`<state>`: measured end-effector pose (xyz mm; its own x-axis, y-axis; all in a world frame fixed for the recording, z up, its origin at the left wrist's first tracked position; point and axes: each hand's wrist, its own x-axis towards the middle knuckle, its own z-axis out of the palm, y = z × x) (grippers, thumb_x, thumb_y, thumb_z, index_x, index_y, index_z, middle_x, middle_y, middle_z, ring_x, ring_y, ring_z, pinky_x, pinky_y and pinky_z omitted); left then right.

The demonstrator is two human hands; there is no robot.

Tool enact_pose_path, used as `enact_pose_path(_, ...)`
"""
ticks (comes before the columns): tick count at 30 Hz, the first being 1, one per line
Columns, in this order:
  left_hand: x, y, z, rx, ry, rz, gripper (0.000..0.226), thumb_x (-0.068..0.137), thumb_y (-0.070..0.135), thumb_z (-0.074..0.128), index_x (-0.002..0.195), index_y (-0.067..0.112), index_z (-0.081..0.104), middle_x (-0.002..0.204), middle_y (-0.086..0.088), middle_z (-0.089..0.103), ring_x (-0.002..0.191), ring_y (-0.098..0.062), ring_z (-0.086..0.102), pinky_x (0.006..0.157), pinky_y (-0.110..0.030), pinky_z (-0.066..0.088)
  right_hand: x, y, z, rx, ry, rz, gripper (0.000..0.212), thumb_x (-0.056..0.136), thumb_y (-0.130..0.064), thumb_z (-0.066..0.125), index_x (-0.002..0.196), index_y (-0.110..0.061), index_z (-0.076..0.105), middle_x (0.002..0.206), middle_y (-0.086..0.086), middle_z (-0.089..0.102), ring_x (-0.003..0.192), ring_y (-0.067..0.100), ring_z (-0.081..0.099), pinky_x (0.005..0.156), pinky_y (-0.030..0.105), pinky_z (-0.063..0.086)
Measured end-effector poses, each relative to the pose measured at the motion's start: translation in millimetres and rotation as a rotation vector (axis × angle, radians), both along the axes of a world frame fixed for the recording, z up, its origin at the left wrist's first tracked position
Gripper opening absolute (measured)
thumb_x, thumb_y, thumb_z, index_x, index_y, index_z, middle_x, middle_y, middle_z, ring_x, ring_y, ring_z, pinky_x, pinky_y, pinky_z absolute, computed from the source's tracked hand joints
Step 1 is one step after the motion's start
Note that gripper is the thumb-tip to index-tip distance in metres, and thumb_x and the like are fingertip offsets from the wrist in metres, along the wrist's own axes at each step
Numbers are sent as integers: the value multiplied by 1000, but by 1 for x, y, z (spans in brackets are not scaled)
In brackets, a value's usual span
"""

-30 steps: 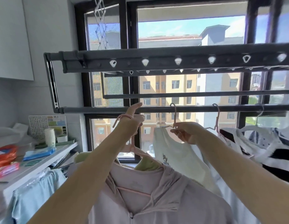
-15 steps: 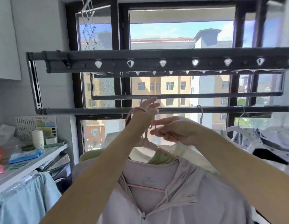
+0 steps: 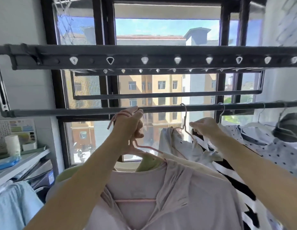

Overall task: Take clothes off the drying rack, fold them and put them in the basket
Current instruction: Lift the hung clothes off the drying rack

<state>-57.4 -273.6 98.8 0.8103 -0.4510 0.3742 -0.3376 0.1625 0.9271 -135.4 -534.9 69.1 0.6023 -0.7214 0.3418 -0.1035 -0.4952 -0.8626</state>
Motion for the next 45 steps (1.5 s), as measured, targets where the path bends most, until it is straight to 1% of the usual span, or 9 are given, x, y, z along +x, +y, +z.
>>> enact_pose_path(3, -2, -3, -5, 36, -75, -39, 30, 98, 21, 51, 127, 30, 50, 74, -7, 67, 36, -4, 40, 46, -24, 45, 8, -2, -10, 162, 80, 135, 28, 84, -23, 71, 87, 4, 67, 74, 14, 65, 59, 19, 58, 62, 26, 53)
enact_pose_path(6, -3, -7, -11, 27, -82, -59, 35, 98, 19, 51, 132, 29, 51, 78, -7, 71, 35, -5, 39, 44, -23, 43, 19, 3, -11, 384, 37, 251, 20, 83, -9, 70, 98, 3, 66, 87, 22, 70, 71, 24, 67, 67, 30, 58)
enact_pose_path(8, -5, -9, -15, 18, -86, -79, 34, 98, 18, 51, 130, 29, 52, 78, -6, 72, 34, -5, 39, 42, -22, 43, 24, 4, -9, 436, -29, 231, 20, 83, -5, 69, 103, -1, 65, 85, 19, 70, 63, 17, 65, 48, 22, 50)
enact_pose_path(18, -1, -13, -18, -5, -93, -26, 28, 96, 11, 53, 117, 28, 60, 76, 1, 70, 39, -10, 44, 39, -20, 39, 23, 7, 4, 171, -191, 86, 24, 85, -17, 71, 104, -3, 69, 83, 6, 68, 64, 16, 63, 45, 17, 48)
enact_pose_path(23, -8, -25, -6, 50, -123, -89, 23, 97, 13, 53, 113, 26, 63, 86, 1, 70, 57, -9, 62, 48, -21, 47, 3, 34, 29, -49, -307, 227, 26, 84, -12, 71, 102, 7, 70, 73, 7, 68, 53, 10, 64, 41, 15, 47)
enact_pose_path(27, -23, -34, 8, 103, -218, -87, 29, 98, 27, 52, 127, 31, 53, 115, 6, 61, 105, -11, 58, 82, -26, 45, -12, 72, 36, -105, -272, 397, 24, 86, -7, 68, 107, 5, 69, 77, 13, 66, 42, -1, 58, 36, 9, 36)
enact_pose_path(34, -38, -31, 21, 149, -304, -86, 35, 97, 45, 44, 131, 39, 47, 112, 18, 46, 94, 2, 48, 72, -20, 38, -26, 105, 31, -199, -136, 684, 18, 87, -1, 64, 103, 4, 70, 76, 11, 69, 46, 2, 62, 40, 10, 39)
enact_pose_path(41, -35, -18, 15, 84, -249, -112, 42, 99, 50, 30, 130, 31, 52, 115, 8, 65, 117, -13, 54, 95, -37, 42, -15, 113, 18, -263, 3, 785, 15, 89, -7, 64, 99, -13, 73, 77, 1, 73, 53, 9, 62, 49, 17, 46)
enact_pose_path(45, -34, -9, 16, 73, -188, -125, 40, 101, 45, 29, 126, 28, 55, 112, 4, 68, 113, -13, 57, 89, -30, 38, -14, 103, 17, -305, -7, 749, 18, 86, -9, 67, 102, -14, 73, 90, 4, 75, 82, 21, 70, 79, 32, 57)
